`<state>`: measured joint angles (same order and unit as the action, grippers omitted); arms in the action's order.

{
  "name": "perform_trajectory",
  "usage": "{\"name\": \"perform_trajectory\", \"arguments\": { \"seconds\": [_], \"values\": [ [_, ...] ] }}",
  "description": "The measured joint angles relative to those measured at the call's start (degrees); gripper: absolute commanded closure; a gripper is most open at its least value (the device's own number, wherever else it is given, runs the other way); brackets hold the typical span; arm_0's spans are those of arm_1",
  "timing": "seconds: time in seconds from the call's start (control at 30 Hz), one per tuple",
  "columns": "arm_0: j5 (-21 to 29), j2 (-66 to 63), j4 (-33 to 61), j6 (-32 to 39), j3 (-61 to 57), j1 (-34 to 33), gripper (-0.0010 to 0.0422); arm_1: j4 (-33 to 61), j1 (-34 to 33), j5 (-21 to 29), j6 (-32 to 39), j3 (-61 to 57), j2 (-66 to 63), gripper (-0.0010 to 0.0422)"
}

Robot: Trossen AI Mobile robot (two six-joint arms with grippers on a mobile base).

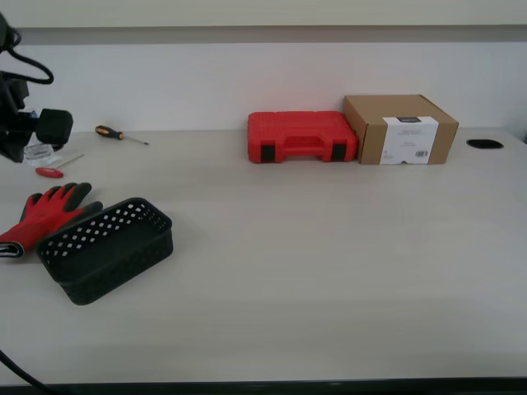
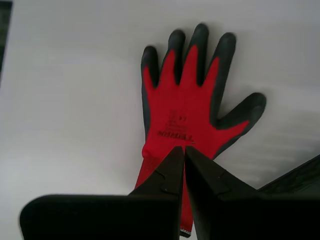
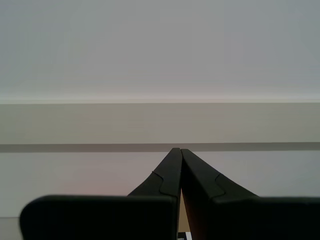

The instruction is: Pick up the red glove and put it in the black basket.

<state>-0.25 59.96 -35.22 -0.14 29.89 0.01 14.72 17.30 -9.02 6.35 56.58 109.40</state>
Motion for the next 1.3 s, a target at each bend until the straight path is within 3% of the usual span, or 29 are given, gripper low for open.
{"name": "perform_trajectory", "arguments": {
  "seconds": [0.1,0.2,0.5,0.6,0.7,0.8,0.87,1.03,1.07,1.3],
  "values": [
    [0.0,0.0,0.0,0.0,0.0,0.0,0.0412,2.19,3.04,3.65,-0.04,1.42,3.69,0.04],
    [-0.02,0.0,0.02,0.0,0.0,0.02,0.0412,1.95,5.25,3.5,0.52,2.38,7.23,0.0358],
    [-0.04,0.0,0.02,0.0,0.0,0.0,0.0412,1.97,7.45,3.1,-0.66,6.99,17.44,0.012],
    [-0.07,0.0,0.02,0.0,0.0,0.04,0.0412,5.03,7.45,3.19,-3.06,10.12,21.11,0.0086],
    [-0.07,0.0,0.02,0.0,0.0,0.04,0.0412,10.54,7.5,4.42,-3.85,14.56,25.81,0.0101],
    [-0.07,0.0,0.04,0.0,0.0,0.02,0.0412,13.4,7.54,4.42,-3.89,17.51,30.08,0.0148],
    [-0.09,0.0,0.04,0.0,0.0,0.02,0.0412,12.92,7.54,4.46,-3.87,18.51,32.04,0.0195],
    [-0.07,0.0,0.07,0.0,0.0,0.0,0.0412,11.3,7.5,7.48,-1.18,19.32,33.73,0.04],
    [-0.07,0.0,0.07,0.0,0.0,0.07,0.0412,11.08,7.52,8.13,-0.81,19.32,33.44,0.0418],
    [-0.07,0.0,0.07,0.0,0.0,-0.02,0.0412,9.42,7.41,9.75,-0.15,19.19,27.85,0.0414]
  ]
}}
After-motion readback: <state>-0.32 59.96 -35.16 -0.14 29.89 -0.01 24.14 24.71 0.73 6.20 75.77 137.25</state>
